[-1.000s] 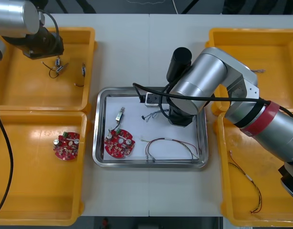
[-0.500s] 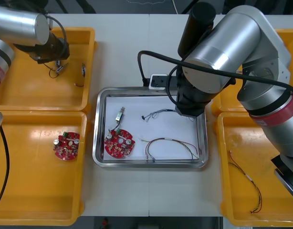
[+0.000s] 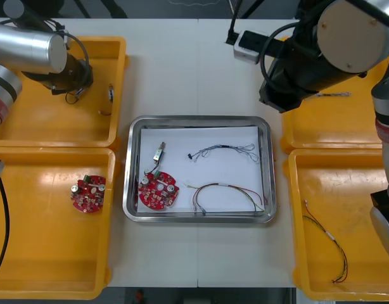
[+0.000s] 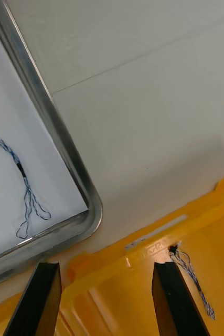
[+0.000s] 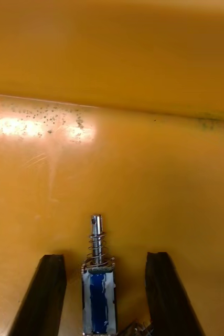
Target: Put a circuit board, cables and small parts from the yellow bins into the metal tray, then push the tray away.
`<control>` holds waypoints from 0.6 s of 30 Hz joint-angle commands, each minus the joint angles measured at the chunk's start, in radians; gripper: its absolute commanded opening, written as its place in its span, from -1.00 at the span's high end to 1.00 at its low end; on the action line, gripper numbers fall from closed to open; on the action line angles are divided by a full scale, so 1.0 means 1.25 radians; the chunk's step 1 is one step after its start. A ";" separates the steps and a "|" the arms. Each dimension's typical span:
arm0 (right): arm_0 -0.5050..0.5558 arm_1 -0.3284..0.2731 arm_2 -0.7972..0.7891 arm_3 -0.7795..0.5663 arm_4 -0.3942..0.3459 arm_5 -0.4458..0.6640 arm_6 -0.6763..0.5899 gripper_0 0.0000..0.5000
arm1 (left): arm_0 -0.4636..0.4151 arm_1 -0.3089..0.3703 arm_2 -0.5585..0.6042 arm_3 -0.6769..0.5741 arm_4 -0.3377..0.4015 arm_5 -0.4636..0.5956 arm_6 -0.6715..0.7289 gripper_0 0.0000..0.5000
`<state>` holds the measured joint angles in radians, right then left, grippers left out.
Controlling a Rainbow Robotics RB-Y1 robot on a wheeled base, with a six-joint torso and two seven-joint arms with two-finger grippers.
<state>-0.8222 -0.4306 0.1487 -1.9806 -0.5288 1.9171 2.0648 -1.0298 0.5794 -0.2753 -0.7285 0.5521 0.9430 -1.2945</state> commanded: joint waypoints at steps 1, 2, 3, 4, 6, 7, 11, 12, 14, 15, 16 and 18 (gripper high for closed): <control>0.020 -0.045 -0.053 -0.051 -0.011 0.002 -0.131 -1.00 | 0.026 -0.008 -0.023 -0.006 0.014 -0.002 -0.090 1.00; 0.025 -0.049 -0.058 -0.054 -0.013 0.002 -0.145 -1.00 | 0.026 -0.009 -0.022 -0.007 0.015 -0.003 -0.091 1.00; 0.033 -0.057 -0.070 -0.055 -0.015 0.002 -0.171 -1.00 | 0.026 -0.007 -0.017 -0.012 0.015 0.003 -0.091 1.00; 0.042 -0.064 -0.083 -0.056 -0.021 0.002 -0.195 -1.00 | 0.026 -0.005 -0.008 -0.023 0.015 0.017 -0.092 1.00; 0.055 -0.074 -0.104 -0.056 -0.032 0.002 -0.232 -1.00 | 0.026 0.002 0.010 -0.047 0.015 0.052 -0.096 1.00; 0.066 -0.083 -0.119 -0.057 -0.040 0.002 -0.254 -1.00 | 0.026 0.005 0.024 -0.068 0.012 0.084 -0.097 1.00; 0.098 -0.111 -0.156 -0.070 -0.054 0.002 -0.315 -1.00 | 0.026 0.020 0.062 -0.144 0.005 0.186 -0.097 1.00; 0.110 -0.121 -0.163 -0.075 -0.054 0.002 -0.336 -1.00 | 0.026 0.025 0.080 -0.169 0.001 0.222 -0.097 1.00; 0.136 -0.139 -0.173 -0.086 -0.056 0.002 -0.383 -1.00 | 0.026 0.031 0.111 -0.220 -0.004 0.295 -0.097 1.00; 0.142 -0.144 -0.177 -0.089 -0.056 0.002 -0.395 -1.00 | 0.026 0.032 0.117 -0.232 -0.005 0.312 -0.098 1.00; 0.158 -0.153 -0.183 -0.094 -0.057 0.002 -0.417 -1.00 | 0.026 0.036 0.128 -0.257 -0.007 0.344 -0.097 1.00; 0.179 -0.166 -0.191 -0.103 -0.059 0.002 -0.449 -1.00 | 0.026 0.037 0.138 -0.293 -0.015 0.389 -0.093 1.00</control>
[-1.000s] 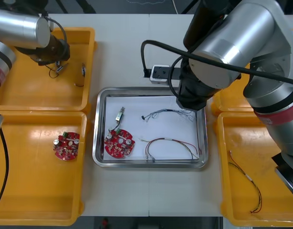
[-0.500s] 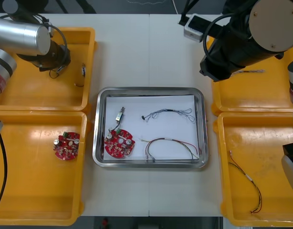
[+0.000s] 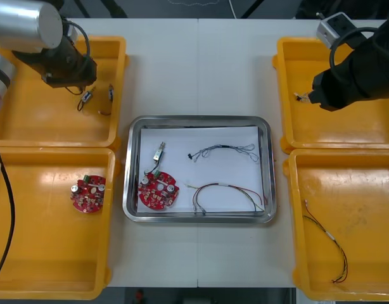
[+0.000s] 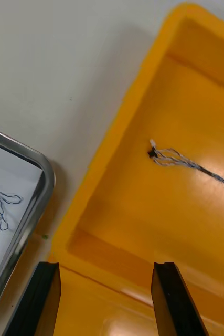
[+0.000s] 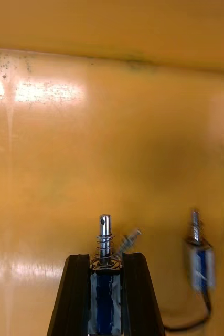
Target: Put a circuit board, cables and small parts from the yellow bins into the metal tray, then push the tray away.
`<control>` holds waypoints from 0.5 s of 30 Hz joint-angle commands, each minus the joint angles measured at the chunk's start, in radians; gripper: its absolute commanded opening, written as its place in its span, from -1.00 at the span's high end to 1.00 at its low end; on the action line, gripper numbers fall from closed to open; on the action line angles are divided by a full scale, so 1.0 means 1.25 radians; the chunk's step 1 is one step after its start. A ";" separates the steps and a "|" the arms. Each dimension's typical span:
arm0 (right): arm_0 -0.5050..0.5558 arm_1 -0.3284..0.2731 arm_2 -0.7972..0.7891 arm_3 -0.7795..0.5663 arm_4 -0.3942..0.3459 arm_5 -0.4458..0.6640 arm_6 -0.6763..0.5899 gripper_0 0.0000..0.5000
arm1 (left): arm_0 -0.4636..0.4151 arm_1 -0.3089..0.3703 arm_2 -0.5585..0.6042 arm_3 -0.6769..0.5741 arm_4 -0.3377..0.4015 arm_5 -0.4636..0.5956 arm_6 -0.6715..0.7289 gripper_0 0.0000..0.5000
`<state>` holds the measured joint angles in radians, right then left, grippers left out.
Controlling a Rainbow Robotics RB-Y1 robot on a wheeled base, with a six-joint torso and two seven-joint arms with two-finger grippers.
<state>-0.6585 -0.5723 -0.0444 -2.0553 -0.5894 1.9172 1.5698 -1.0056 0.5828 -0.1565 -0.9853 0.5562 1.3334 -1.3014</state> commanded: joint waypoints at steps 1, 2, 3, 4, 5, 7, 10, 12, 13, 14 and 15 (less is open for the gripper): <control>0.064 -0.059 -0.044 -0.051 -0.012 0.002 -0.075 -1.00 | 0.007 0.034 0.045 -0.113 -0.024 0.108 -0.084 1.00; 0.079 -0.066 -0.053 -0.059 -0.014 0.002 -0.096 -1.00 | 0.007 0.034 0.044 -0.137 -0.029 0.138 -0.081 1.00; 0.084 -0.069 -0.056 -0.062 -0.016 0.002 -0.105 -1.00 | 0.007 0.033 0.044 -0.148 -0.029 0.152 -0.078 1.00; 0.096 -0.074 -0.065 -0.065 -0.019 0.002 -0.119 -1.00 | 0.007 0.033 0.044 -0.171 -0.029 0.180 -0.074 1.00; 0.108 -0.078 -0.071 -0.068 -0.022 0.002 -0.134 -1.00 | 0.007 0.033 0.044 -0.196 -0.028 0.207 -0.069 1.00; 0.125 -0.083 -0.087 -0.068 -0.029 0.002 -0.156 -1.00 | 0.007 0.030 0.044 -0.228 -0.025 0.246 -0.050 1.00; 0.157 -0.092 -0.119 -0.069 -0.051 0.002 -0.192 -1.00 | 0.015 0.018 0.034 -0.293 -0.018 0.292 0.012 1.00; 0.179 -0.102 -0.139 -0.070 -0.071 0.002 -0.209 -1.00 | 0.020 0.015 0.022 -0.338 -0.017 0.316 0.048 1.00; 0.191 -0.105 -0.152 -0.074 -0.083 0.002 -0.220 -1.00 | 0.023 0.010 0.012 -0.365 -0.014 0.331 0.074 1.00; 0.204 -0.109 -0.166 -0.078 -0.095 0.002 -0.226 -1.00 | 0.024 0.004 0.001 -0.390 -0.009 0.346 0.097 1.00; 0.210 -0.112 -0.172 -0.080 -0.102 0.002 -0.227 -1.00 | 0.024 0.000 -0.005 -0.401 -0.008 0.353 0.111 1.00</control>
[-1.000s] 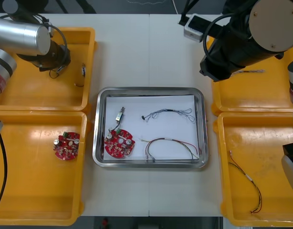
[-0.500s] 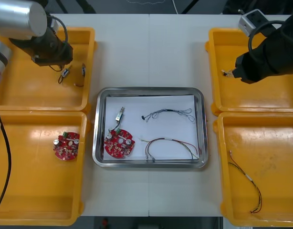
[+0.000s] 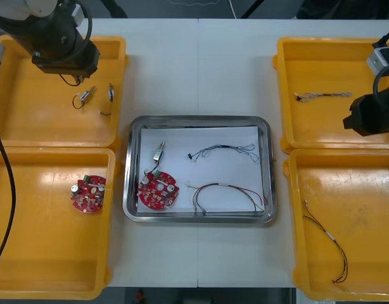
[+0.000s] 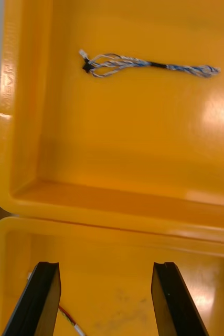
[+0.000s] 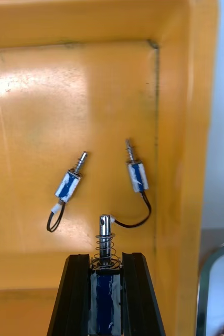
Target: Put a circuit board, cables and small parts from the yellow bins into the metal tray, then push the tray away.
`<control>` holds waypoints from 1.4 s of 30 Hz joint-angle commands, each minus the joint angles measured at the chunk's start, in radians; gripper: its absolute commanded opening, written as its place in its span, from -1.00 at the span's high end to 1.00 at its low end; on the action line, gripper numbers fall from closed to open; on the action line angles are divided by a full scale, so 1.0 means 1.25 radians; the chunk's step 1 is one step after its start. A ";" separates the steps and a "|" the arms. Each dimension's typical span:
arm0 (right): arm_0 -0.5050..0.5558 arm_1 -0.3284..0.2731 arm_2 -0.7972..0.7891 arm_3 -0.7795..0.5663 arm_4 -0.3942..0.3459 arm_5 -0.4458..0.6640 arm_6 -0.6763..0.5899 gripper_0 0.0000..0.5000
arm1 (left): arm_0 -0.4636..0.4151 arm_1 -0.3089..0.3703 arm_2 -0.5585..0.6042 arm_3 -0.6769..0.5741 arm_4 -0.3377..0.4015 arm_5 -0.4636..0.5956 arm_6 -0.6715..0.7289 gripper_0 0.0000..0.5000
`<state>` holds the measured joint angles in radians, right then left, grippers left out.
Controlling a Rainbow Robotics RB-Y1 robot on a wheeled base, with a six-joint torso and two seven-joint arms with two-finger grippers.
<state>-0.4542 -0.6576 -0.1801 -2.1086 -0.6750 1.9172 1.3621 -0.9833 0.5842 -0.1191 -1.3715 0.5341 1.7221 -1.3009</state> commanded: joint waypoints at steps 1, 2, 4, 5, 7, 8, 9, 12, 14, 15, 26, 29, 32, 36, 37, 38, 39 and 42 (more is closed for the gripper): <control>0.059 -0.046 -0.076 -0.042 -0.039 0.002 -0.063 -1.00 | 0.007 -0.008 -0.046 -0.117 0.012 0.054 0.139 1.00; 0.074 -0.048 -0.088 -0.048 -0.042 0.002 -0.063 -1.00 | 0.007 -0.016 -0.058 -0.140 0.015 0.065 0.167 1.00; 0.090 -0.048 -0.098 -0.057 -0.042 0.002 -0.063 -1.00 | 0.007 -0.024 -0.070 -0.162 0.018 0.077 0.196 1.00; 0.113 -0.051 -0.110 -0.073 -0.043 0.002 -0.063 -1.00 | 0.007 -0.039 -0.088 -0.193 0.021 0.091 0.234 0.99; 0.128 -0.049 -0.117 -0.084 -0.044 0.002 -0.064 -1.00 | 0.007 -0.051 -0.099 -0.211 0.023 0.100 0.257 0.99; 0.147 -0.051 -0.125 -0.099 -0.044 0.002 -0.067 -1.00 | 0.007 -0.067 -0.117 -0.231 0.027 0.115 0.281 1.00; 0.147 -0.051 -0.125 -0.099 -0.044 0.002 -0.067 -1.00 | 0.007 -0.067 -0.117 -0.231 0.027 0.115 0.281 1.00; 0.174 -0.051 -0.138 -0.113 -0.045 0.002 -0.074 -1.00 | 0.007 -0.100 -0.164 -0.254 0.029 0.126 0.340 1.00; 0.188 -0.051 -0.143 -0.121 -0.049 0.002 -0.075 -1.00 | 0.007 -0.115 -0.198 -0.254 0.029 0.119 0.372 0.99; 0.188 -0.051 -0.143 -0.121 -0.049 0.002 -0.075 -1.00 | 0.007 -0.115 -0.198 -0.254 0.029 0.119 0.372 0.99; 0.227 -0.051 -0.150 -0.124 -0.060 0.002 -0.096 -1.00 | 0.061 -0.154 -0.354 -0.184 -0.003 -0.023 0.425 0.99; 0.231 -0.051 -0.150 -0.123 -0.061 0.002 -0.099 -1.00 | 0.076 -0.154 -0.383 -0.179 -0.014 -0.058 0.427 1.00; 0.235 -0.051 -0.152 -0.124 -0.061 0.002 -0.107 -1.00 | 0.082 -0.154 -0.413 -0.169 -0.012 -0.079 0.433 0.99; 0.239 -0.051 -0.154 -0.124 -0.059 0.002 -0.110 -1.00 | 0.082 -0.161 -0.450 -0.150 -0.010 -0.111 0.442 0.99; 0.241 -0.051 -0.154 -0.124 -0.059 0.002 -0.110 -1.00 | 0.082 -0.161 -0.455 -0.145 -0.010 -0.119 0.443 0.99; 0.242 -0.051 -0.157 -0.124 -0.059 0.002 -0.112 -1.00 | 0.082 -0.162 -0.464 -0.132 -0.010 -0.135 0.447 0.98; 0.243 -0.051 -0.157 -0.123 -0.060 0.002 -0.112 -1.00 | 0.082 -0.164 -0.467 -0.128 -0.010 -0.142 0.447 0.98; 0.244 -0.051 -0.158 -0.124 -0.061 0.002 -0.113 -1.00 | 0.082 -0.169 -0.483 -0.105 -0.016 -0.171 0.454 0.94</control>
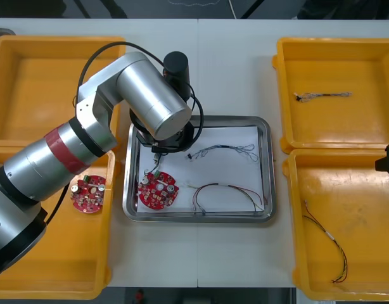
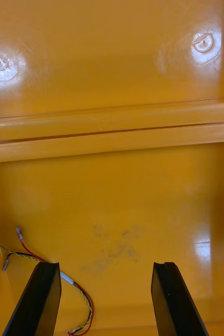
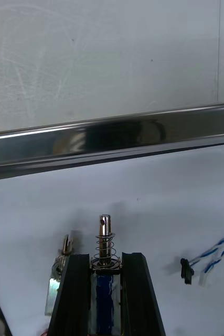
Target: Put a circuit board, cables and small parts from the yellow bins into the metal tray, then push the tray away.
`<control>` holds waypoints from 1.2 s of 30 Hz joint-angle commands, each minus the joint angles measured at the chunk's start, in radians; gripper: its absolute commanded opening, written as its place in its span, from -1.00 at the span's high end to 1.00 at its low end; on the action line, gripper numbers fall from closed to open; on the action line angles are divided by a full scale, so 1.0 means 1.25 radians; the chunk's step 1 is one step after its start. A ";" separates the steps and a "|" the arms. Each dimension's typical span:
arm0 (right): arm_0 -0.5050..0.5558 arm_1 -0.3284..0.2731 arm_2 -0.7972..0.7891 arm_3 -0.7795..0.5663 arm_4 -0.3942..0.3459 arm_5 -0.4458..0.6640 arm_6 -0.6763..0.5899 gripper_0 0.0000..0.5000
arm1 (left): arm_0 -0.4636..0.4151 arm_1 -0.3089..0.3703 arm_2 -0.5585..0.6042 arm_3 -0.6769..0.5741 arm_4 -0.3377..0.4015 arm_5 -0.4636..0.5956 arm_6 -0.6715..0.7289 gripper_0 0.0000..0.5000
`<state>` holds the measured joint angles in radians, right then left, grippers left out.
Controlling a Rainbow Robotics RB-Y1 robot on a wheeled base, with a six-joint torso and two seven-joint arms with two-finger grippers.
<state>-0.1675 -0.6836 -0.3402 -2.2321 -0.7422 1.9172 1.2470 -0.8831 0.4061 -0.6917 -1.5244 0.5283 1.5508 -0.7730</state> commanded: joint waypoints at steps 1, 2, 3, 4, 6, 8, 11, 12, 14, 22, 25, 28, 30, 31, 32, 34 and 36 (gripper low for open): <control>0.015 -0.030 -0.031 -0.026 -0.009 0.002 -0.023 -1.00 | 0.002 -0.029 -0.026 0.023 -0.014 -0.043 0.037 0.64; 0.016 -0.030 -0.031 -0.024 -0.009 0.002 -0.023 -1.00 | 0.002 -0.032 -0.026 0.023 -0.014 -0.042 0.039 0.16; 0.017 -0.030 -0.032 -0.026 -0.010 0.002 -0.023 -1.00 | 0.002 -0.032 -0.026 0.023 -0.012 -0.043 0.043 -0.17; 0.019 -0.030 -0.033 -0.026 -0.011 0.002 -0.024 -1.00 | 0.001 -0.032 -0.026 0.019 -0.012 -0.043 0.045 -0.54; 0.019 -0.030 -0.036 -0.026 -0.014 0.002 -0.024 -1.00 | 0.001 -0.032 -0.026 0.013 -0.009 -0.042 0.048 -1.00; 0.019 -0.030 -0.037 -0.024 -0.015 0.002 -0.026 -1.00 | 0.001 -0.030 -0.025 0.006 -0.008 -0.040 0.051 -1.00; 0.019 -0.030 -0.037 -0.026 -0.017 0.002 -0.026 -1.00 | 0.001 -0.029 -0.016 -0.009 -0.008 -0.026 0.056 -1.00; 0.019 -0.030 -0.037 -0.024 -0.017 0.002 -0.027 -1.00 | 0.001 -0.029 -0.006 -0.019 -0.008 -0.012 0.058 -1.00; 0.019 -0.030 -0.037 -0.026 -0.019 0.002 -0.027 -1.00 | 0.001 -0.029 0.017 -0.043 -0.007 0.017 0.056 -1.00; 0.017 -0.030 -0.035 -0.044 -0.025 0.002 -0.028 -1.00 | 0.002 -0.003 0.131 -0.175 0.002 0.146 0.045 -1.00; 0.011 -0.032 -0.025 -0.055 -0.028 0.002 -0.028 -1.00 | 0.002 0.015 0.182 -0.209 0.020 0.184 0.037 -1.00; 0.004 -0.040 -0.009 -0.071 -0.035 0.002 -0.028 -1.00 | 0.001 0.040 0.232 -0.240 0.039 0.227 0.011 -1.00; -0.005 -0.048 0.010 -0.085 -0.043 0.002 -0.028 -1.00 | 0.002 0.058 0.269 -0.251 0.060 0.257 -0.016 -1.00; -0.013 -0.054 0.021 -0.092 -0.054 0.002 -0.029 -1.00 | 0.002 0.071 0.290 -0.257 0.073 0.274 -0.033 -1.00; -0.022 -0.058 0.029 -0.096 -0.065 0.002 -0.031 -1.00 | 0.002 0.083 0.307 -0.260 0.085 0.286 -0.048 -1.00; -0.040 -0.062 0.048 -0.099 -0.089 0.002 -0.031 -1.00 | 0.002 0.107 0.337 -0.267 0.112 0.295 -0.075 -1.00; -0.065 -0.061 0.068 -0.102 -0.114 0.002 -0.028 -1.00 | 0.002 0.130 0.361 -0.270 0.131 0.295 -0.103 -1.00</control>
<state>-0.1815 -0.7172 -0.3066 -2.3274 -0.8483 1.9172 1.2466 -0.8823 0.4945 -0.2990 -1.8206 0.6570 1.9088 -0.7743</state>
